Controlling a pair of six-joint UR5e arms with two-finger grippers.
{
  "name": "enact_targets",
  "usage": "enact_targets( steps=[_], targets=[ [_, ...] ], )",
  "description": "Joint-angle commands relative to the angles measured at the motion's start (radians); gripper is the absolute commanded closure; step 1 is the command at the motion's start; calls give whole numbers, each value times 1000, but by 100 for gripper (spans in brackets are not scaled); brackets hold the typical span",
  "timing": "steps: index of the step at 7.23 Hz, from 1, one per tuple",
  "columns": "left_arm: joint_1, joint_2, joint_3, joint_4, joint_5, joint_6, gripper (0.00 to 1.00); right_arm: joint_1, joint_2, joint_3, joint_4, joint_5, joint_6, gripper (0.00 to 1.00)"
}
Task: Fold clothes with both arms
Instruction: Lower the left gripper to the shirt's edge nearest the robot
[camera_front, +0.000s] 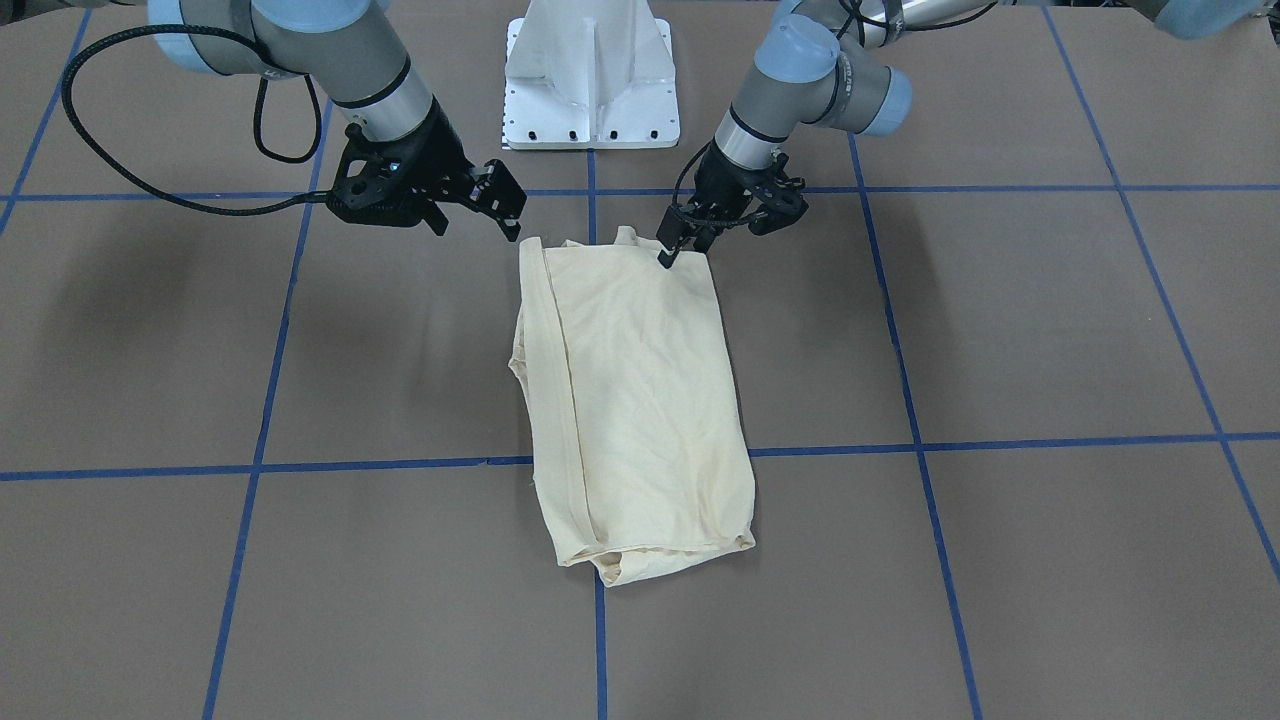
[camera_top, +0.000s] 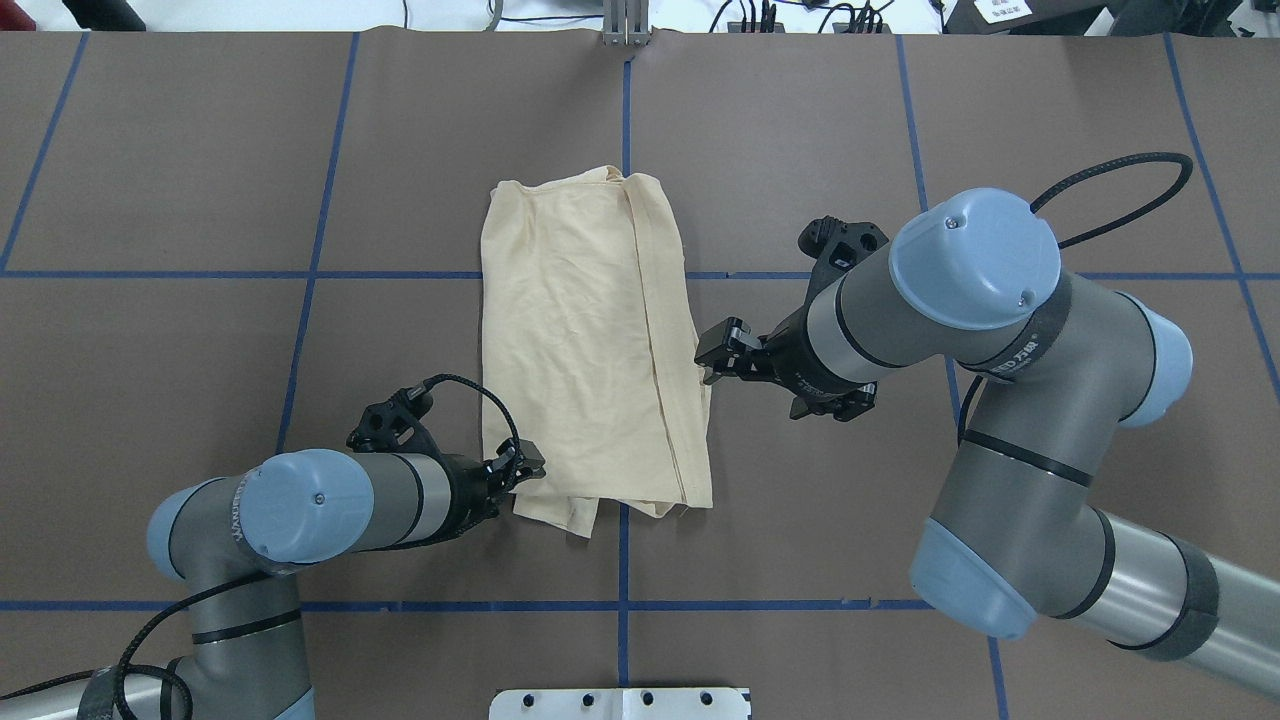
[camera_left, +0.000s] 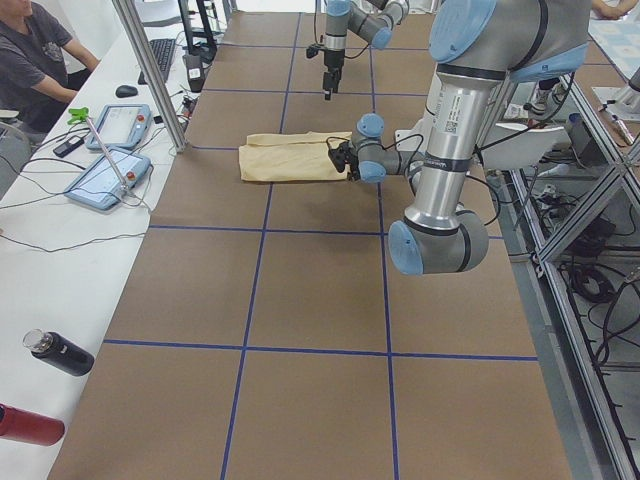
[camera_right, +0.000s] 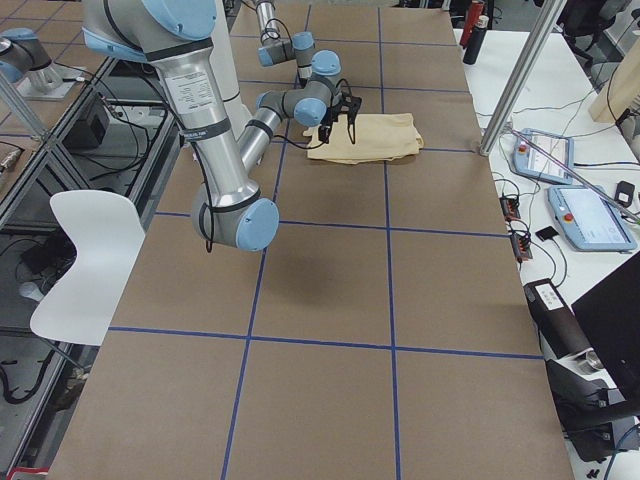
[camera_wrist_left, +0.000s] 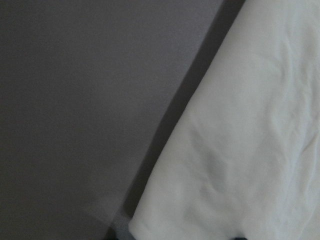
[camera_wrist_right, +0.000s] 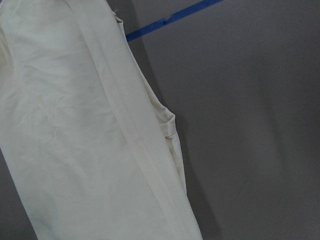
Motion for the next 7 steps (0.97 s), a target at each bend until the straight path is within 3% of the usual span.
enact_targets(
  steps=[1,3,4,6,7],
  targets=[
    [0,-4,-5,2,0,0,38,3,0,0,-2,0,0,0],
    [0,-4,-10,3,-2,0,79,3,0,2,-2,1,0,0],
    [0,-4,-8,3,-2,0,79,3,-1,0,-2,1,0,0],
    [0,-2,-10,3,-2,0,61,1,-1,0,-2,1,0,0],
    [-2,-4,-29,53,-5,2,36,3,0,0,-2,1,0,0]
  ],
)
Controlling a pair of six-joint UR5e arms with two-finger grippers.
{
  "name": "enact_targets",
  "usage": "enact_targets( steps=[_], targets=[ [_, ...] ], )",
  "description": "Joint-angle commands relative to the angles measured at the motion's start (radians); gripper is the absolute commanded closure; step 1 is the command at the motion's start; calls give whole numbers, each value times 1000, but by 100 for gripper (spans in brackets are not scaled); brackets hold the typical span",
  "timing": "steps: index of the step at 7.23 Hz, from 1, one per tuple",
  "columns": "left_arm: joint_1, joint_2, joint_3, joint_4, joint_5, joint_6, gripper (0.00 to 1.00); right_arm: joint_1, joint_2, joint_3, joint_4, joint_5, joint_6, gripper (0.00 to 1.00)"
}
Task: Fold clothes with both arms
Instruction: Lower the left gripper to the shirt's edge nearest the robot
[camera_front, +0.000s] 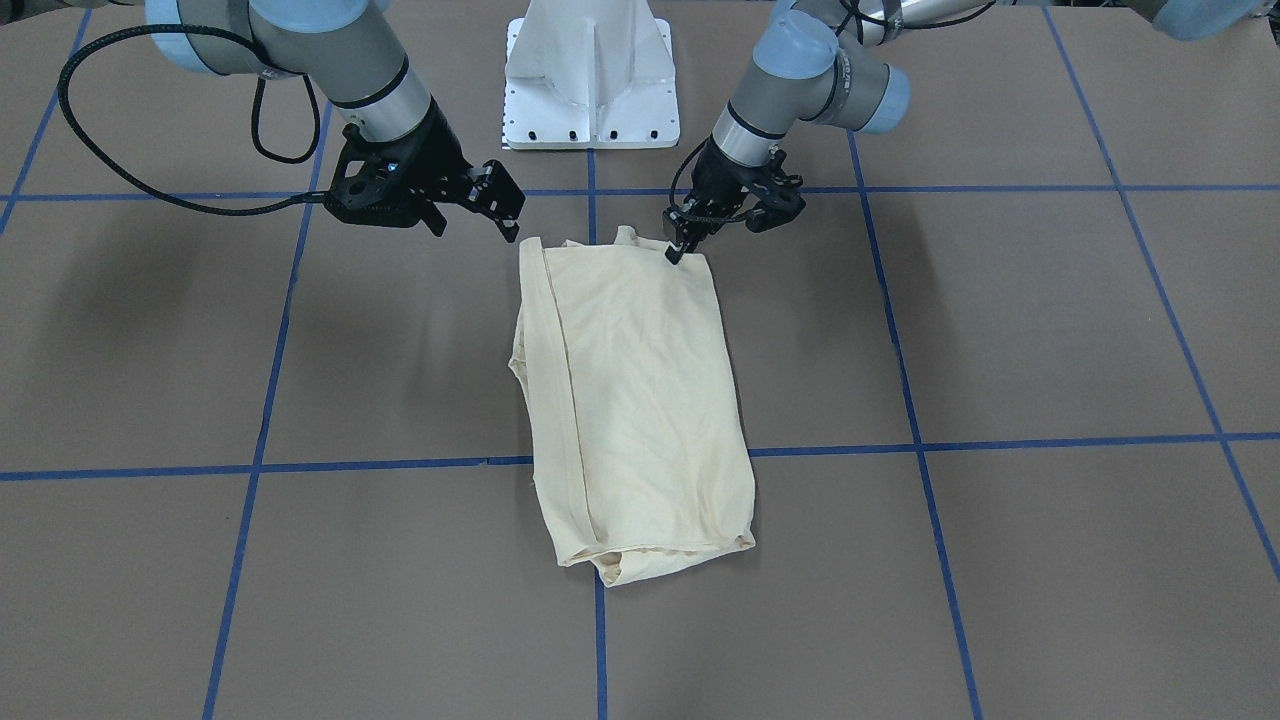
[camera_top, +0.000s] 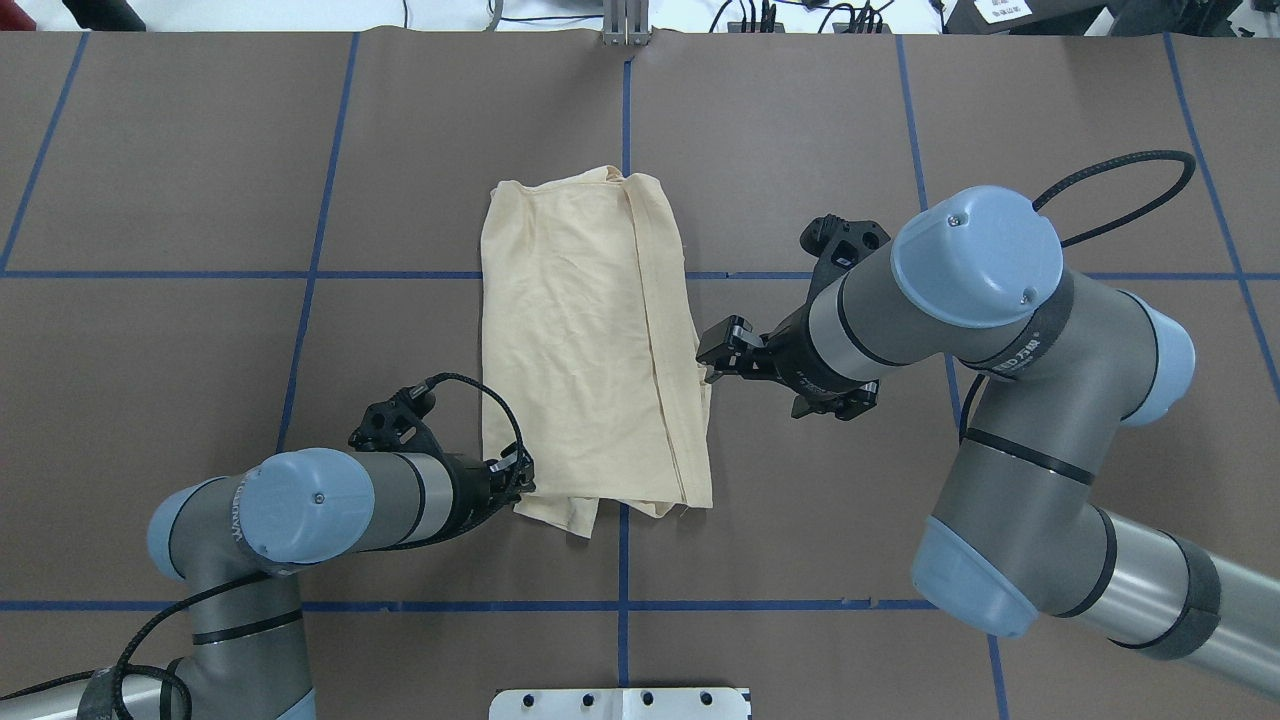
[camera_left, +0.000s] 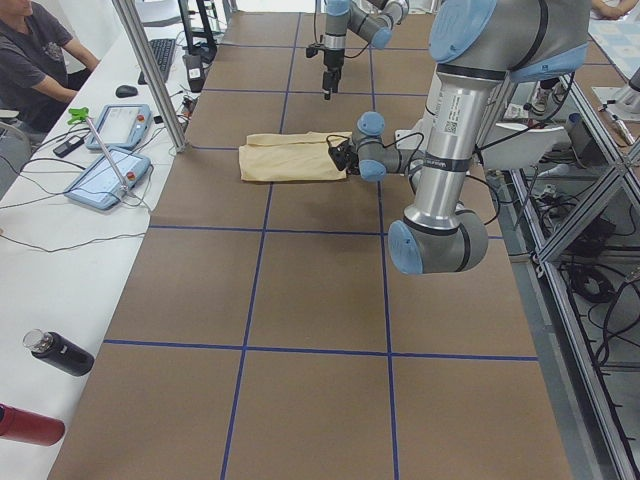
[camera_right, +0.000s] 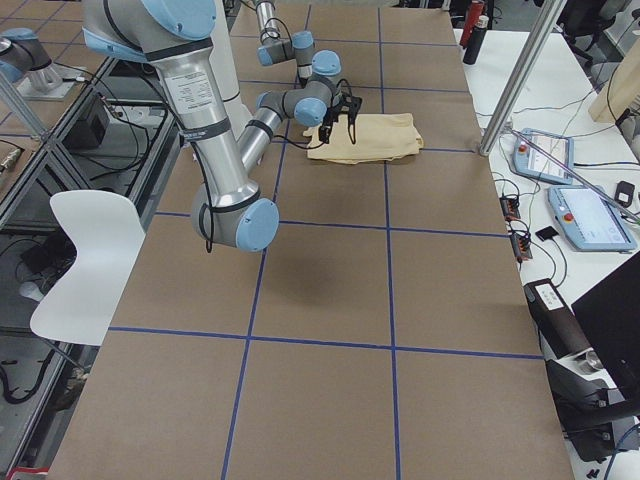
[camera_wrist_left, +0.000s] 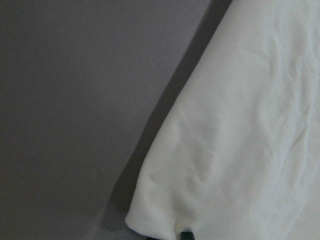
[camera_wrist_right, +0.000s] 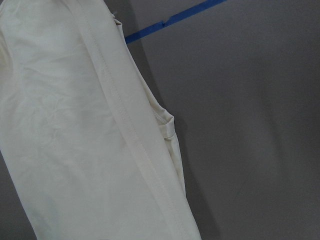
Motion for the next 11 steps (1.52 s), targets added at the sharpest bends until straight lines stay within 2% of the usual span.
enact_targets(
  steps=[1,2,3,5,7,11],
  targets=[
    [-1,1,-77,134,-4,9,19,-1,1,-1,0,0,0,0],
    [-1,-1,-107,206,-4,10,16,-1,1,-1,0,0,2,0],
    [-1,-1,-104,214,-4,10,16,-1,1,-1,0,0,0,0],
    [2,-3,-84,210,-2,10,16,-1,1,-1,0,0,0,0],
    [2,-53,-8,207,4,10,16,0,-1,-1,0,0,0,0],
    [1,-53,-12,207,-1,10,17,4,1,1,0,2,0,0]
  ],
)
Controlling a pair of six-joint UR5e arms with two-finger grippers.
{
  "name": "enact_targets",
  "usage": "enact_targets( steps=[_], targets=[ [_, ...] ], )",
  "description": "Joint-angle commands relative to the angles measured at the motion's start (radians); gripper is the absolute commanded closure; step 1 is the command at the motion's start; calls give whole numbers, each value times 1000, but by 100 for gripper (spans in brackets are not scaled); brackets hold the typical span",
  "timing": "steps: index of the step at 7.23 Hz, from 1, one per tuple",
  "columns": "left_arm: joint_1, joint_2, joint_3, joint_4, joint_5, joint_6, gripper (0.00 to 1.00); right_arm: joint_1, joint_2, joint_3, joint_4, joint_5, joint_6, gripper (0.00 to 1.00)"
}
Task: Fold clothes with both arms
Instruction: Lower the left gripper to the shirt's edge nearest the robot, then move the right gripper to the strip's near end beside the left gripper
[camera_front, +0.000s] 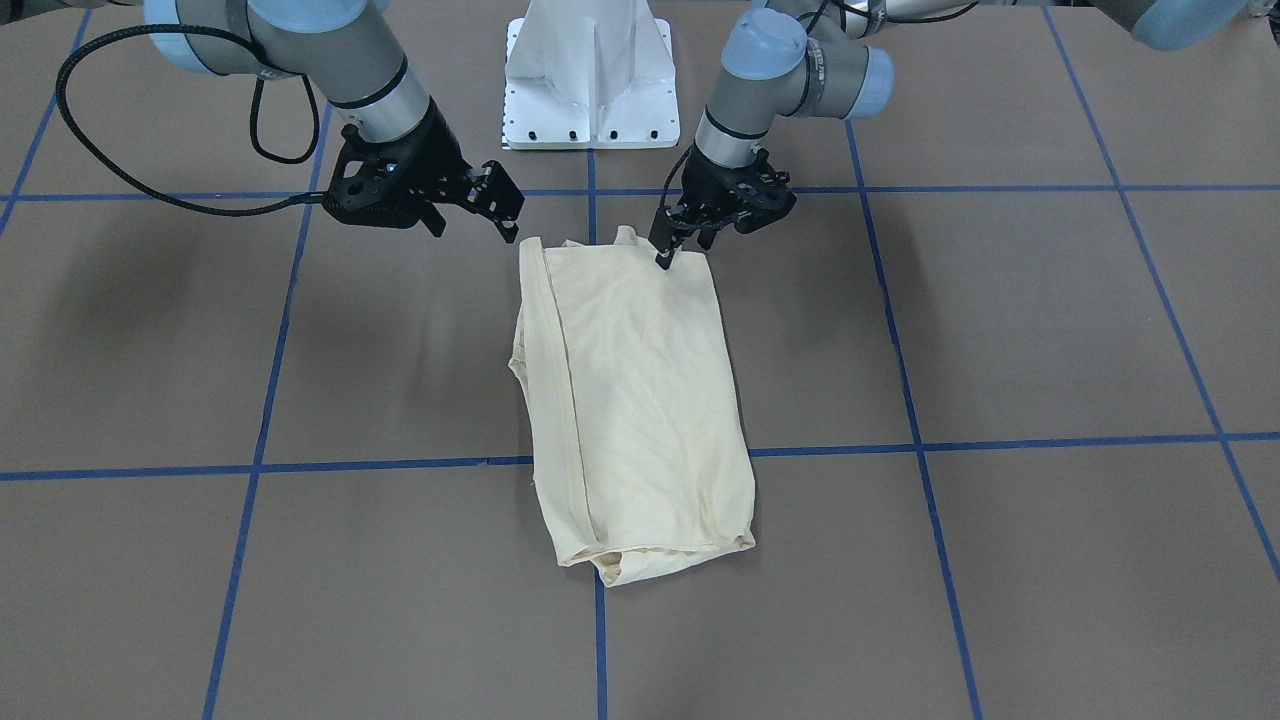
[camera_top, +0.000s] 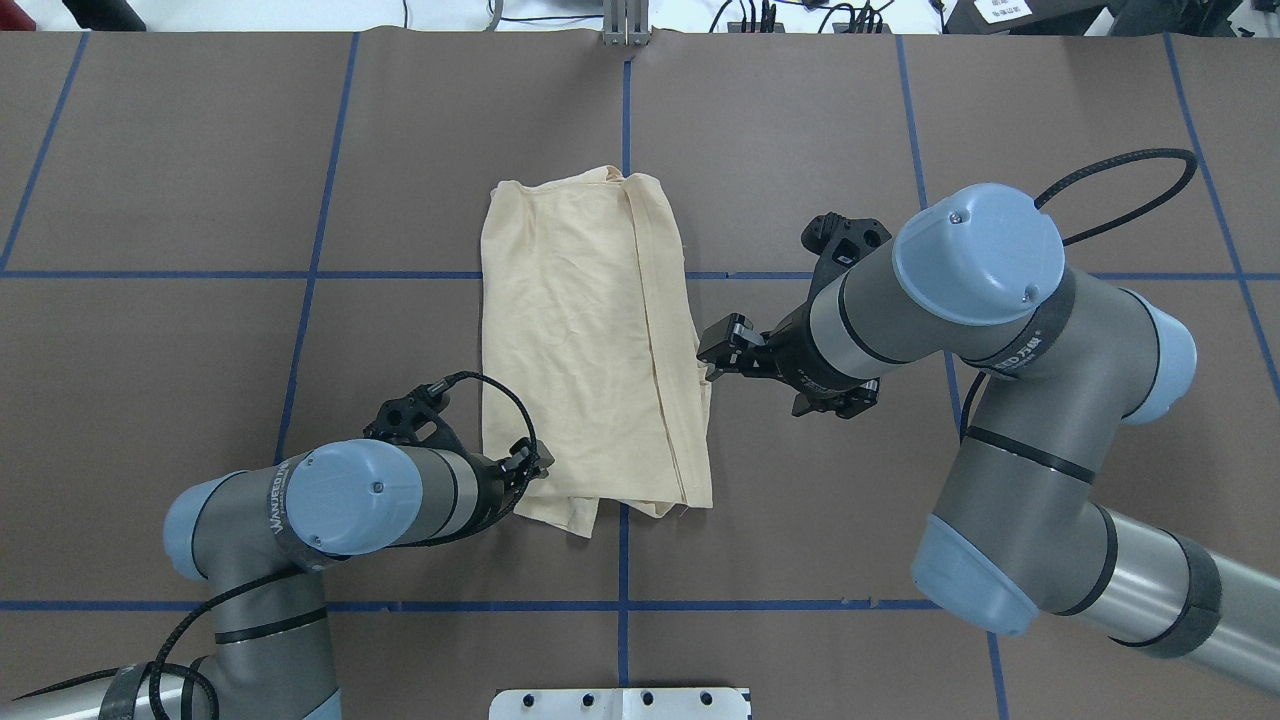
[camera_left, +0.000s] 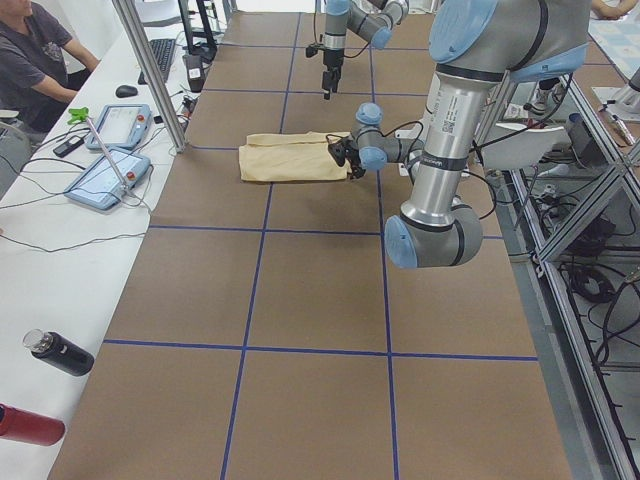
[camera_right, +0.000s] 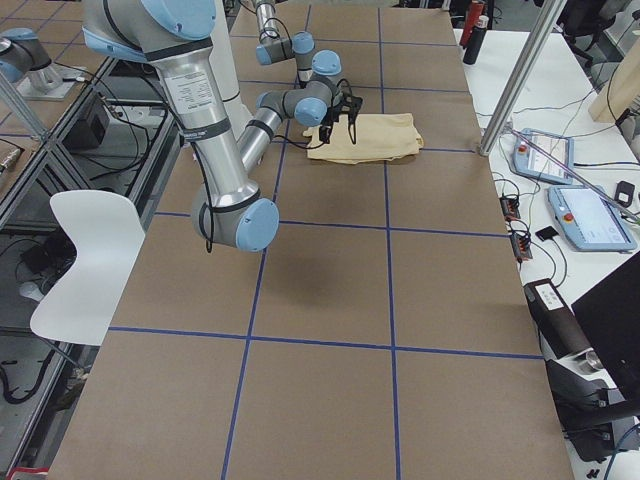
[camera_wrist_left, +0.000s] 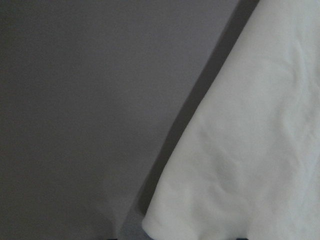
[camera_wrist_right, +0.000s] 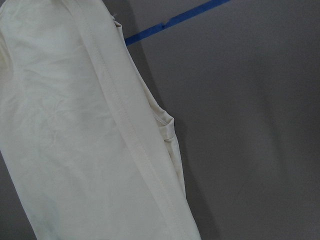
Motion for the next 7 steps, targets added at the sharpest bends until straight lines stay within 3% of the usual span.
enact_targets(
  steps=[1,2,4,5,7],
  targets=[
    [-1,2,4,0,1,0,17,0,0,1,0,1,0,0],
    [-1,0,4,1,1,0,20,0,0,1,0,1,0,0],
    [-1,0,8,3,3,0,40,0,-1,-1,0,1,0,0],
    [-1,-1,5,3,0,0,55,-1,-1,-1,0,-1,0,0],
    [-1,-1,-6,5,-2,0,99,0,-1,-1,0,-1,0,0]
  ],
)
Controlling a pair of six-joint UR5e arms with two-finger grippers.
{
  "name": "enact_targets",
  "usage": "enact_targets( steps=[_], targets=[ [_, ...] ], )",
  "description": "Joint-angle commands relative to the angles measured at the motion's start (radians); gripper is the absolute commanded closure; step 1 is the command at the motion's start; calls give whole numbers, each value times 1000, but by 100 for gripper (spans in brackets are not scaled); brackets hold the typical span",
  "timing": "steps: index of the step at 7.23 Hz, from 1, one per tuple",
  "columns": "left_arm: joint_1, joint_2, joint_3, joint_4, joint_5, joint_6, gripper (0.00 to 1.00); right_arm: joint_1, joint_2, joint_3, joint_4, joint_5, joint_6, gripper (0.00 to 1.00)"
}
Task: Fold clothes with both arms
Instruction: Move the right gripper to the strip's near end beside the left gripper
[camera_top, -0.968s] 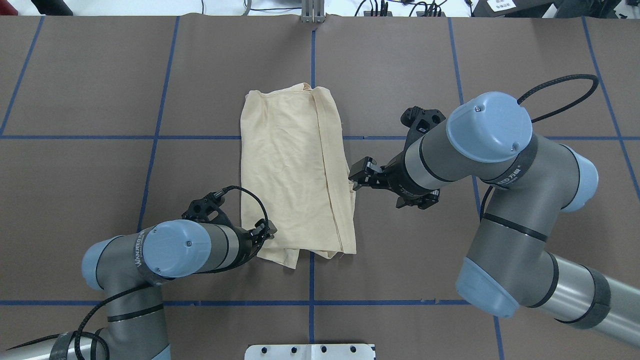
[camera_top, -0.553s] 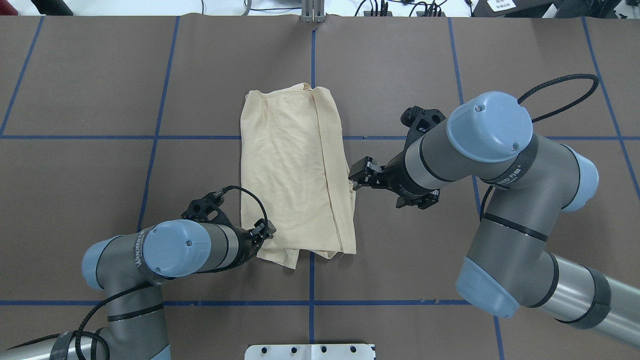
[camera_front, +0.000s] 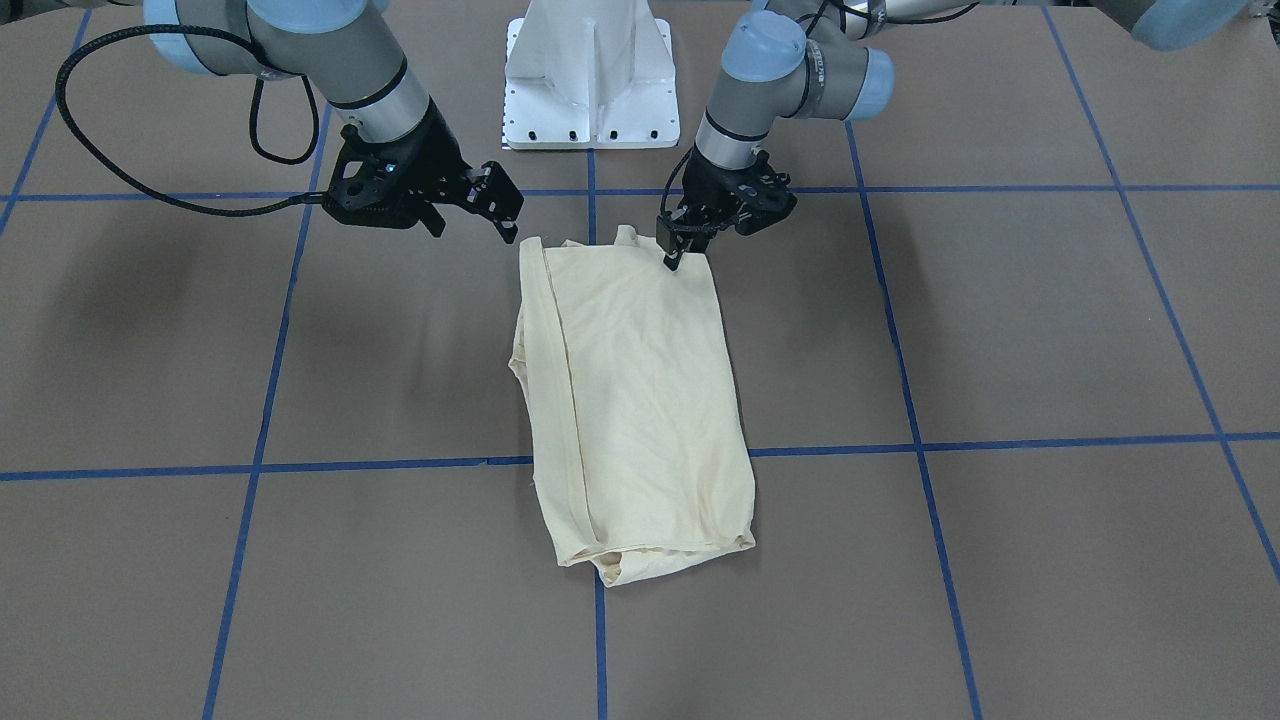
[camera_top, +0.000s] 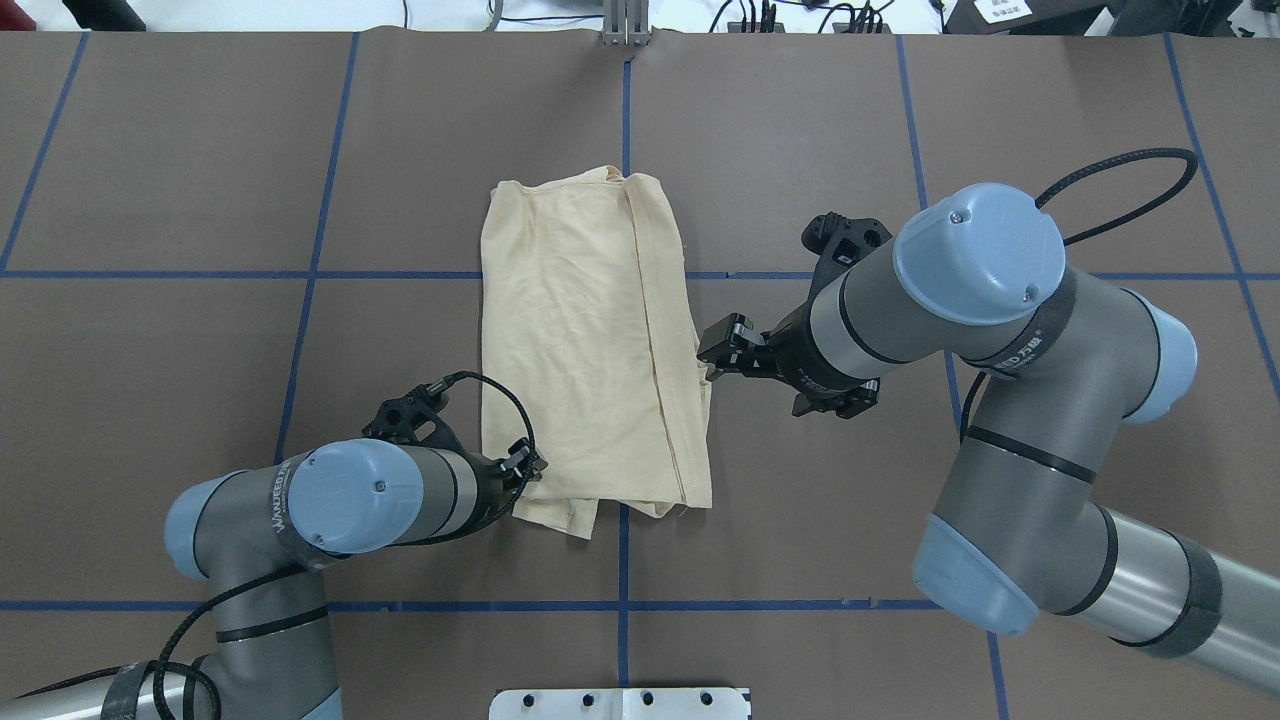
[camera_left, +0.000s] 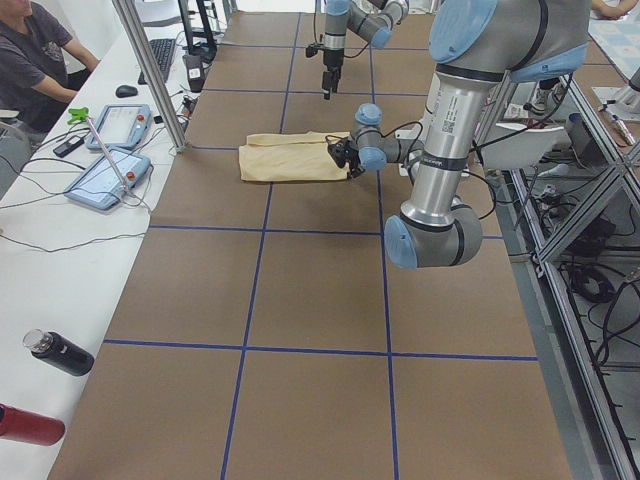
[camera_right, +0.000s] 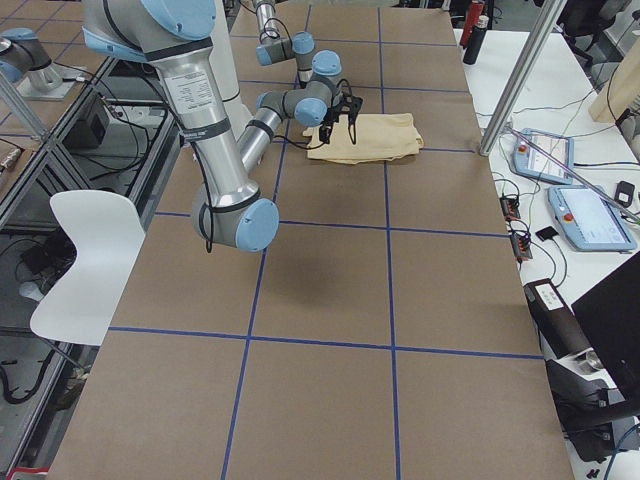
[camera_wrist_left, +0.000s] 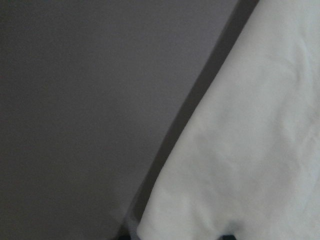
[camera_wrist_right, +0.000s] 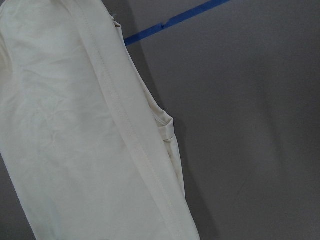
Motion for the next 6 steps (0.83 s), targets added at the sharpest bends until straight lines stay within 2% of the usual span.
enact_targets(
  steps=[1,4,6],
  targets=[
    [0,-2,-5,1,-1,0,100,0,0,0,0,0,0,0],
    [-3,-2,-7,1,-1,0,100,-1,-5,0,0,0,0,0],
    [-14,3,-66,5,-2,-2,100,-18,-6,-5,-2,-3,5,0]
  ],
)
